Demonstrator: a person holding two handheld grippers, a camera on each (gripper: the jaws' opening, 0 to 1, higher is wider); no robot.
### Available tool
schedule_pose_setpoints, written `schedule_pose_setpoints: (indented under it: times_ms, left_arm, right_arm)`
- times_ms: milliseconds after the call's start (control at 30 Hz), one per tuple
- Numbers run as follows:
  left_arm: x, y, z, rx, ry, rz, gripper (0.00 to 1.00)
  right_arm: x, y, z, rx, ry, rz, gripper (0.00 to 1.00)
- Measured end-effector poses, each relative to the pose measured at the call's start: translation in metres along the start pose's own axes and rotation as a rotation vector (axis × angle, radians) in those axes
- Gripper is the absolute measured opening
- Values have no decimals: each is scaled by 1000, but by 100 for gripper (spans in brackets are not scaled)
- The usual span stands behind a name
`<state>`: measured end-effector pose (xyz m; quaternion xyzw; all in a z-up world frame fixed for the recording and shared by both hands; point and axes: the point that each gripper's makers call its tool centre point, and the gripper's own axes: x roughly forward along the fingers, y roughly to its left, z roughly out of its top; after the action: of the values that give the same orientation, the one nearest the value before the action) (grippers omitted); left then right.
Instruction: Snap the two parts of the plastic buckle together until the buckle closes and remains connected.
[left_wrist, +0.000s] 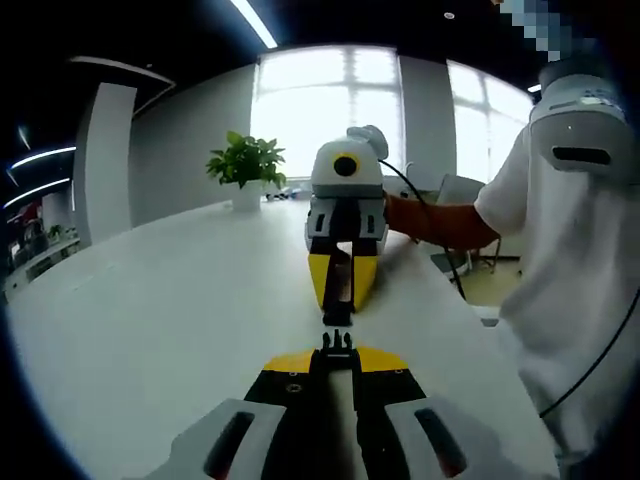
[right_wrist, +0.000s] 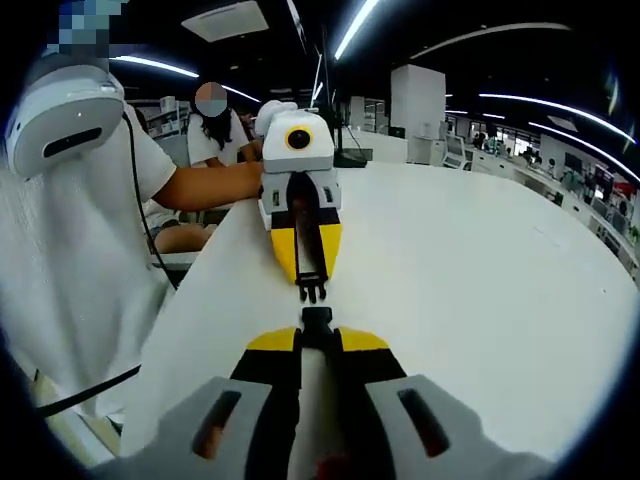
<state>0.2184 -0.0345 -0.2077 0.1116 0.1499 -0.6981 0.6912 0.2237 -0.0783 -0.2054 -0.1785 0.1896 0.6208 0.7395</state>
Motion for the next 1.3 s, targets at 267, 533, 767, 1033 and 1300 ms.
schedule_pose_setpoints:
  times_ms: [267,533,767,1033,1300]
  left_arm:
    - [3,0,1,13,-4,-12,12]
    - [3,0,1,17,-6,-11,12]
    - [3,0,1,17,-6,-9,12]
    - [5,-1,2,23,0,-18,12]
    - [7,-1,2,15,17,-24,11]
  right_arm:
    - [2,1,2,-28,35,10,13]
    - [6,1,5,-41,44,24,13]
    - [8,2,6,-44,35,32,13]
    - [6,2,6,-38,22,33,13]
    - [6,2,6,-34,21,41,12]
